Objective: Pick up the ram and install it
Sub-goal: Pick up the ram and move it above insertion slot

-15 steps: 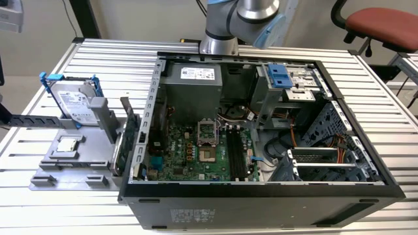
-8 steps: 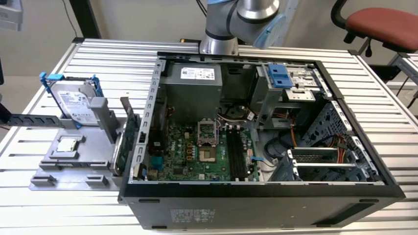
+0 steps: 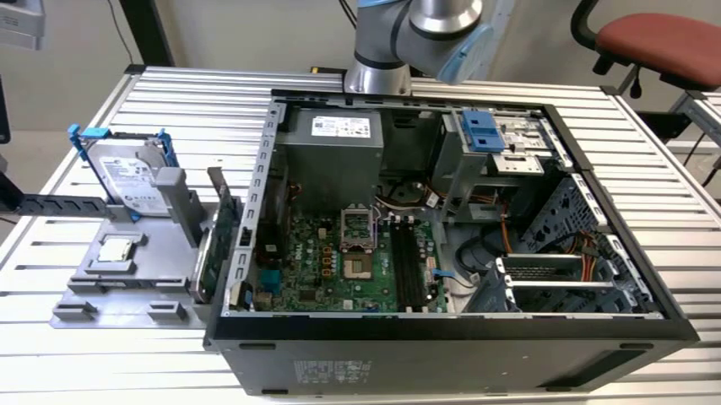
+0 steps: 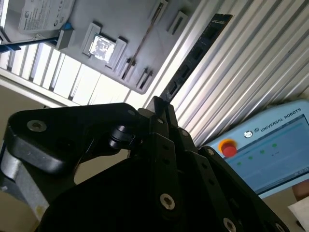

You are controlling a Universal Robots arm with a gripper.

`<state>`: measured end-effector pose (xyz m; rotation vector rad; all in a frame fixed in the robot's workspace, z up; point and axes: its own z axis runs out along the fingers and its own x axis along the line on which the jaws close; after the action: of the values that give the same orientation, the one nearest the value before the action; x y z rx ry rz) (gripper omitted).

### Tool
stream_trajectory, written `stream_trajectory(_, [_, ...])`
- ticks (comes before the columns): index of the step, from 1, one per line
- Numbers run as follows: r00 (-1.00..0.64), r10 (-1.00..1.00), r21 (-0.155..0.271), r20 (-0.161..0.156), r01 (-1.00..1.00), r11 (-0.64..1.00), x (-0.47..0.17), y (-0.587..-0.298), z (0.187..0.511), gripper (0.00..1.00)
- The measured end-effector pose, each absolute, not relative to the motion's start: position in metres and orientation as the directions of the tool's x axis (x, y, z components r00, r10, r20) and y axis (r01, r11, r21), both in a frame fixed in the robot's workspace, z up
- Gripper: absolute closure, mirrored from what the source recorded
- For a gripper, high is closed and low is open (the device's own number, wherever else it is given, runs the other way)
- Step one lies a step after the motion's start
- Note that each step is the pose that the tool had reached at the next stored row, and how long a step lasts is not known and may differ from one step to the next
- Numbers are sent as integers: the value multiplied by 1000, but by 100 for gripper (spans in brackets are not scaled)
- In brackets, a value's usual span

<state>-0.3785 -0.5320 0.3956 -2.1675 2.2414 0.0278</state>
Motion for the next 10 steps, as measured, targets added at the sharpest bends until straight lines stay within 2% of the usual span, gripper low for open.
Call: stream_trajectory(10, [-33,-999,-4,-29,-999,34,-367,-532,400,100])
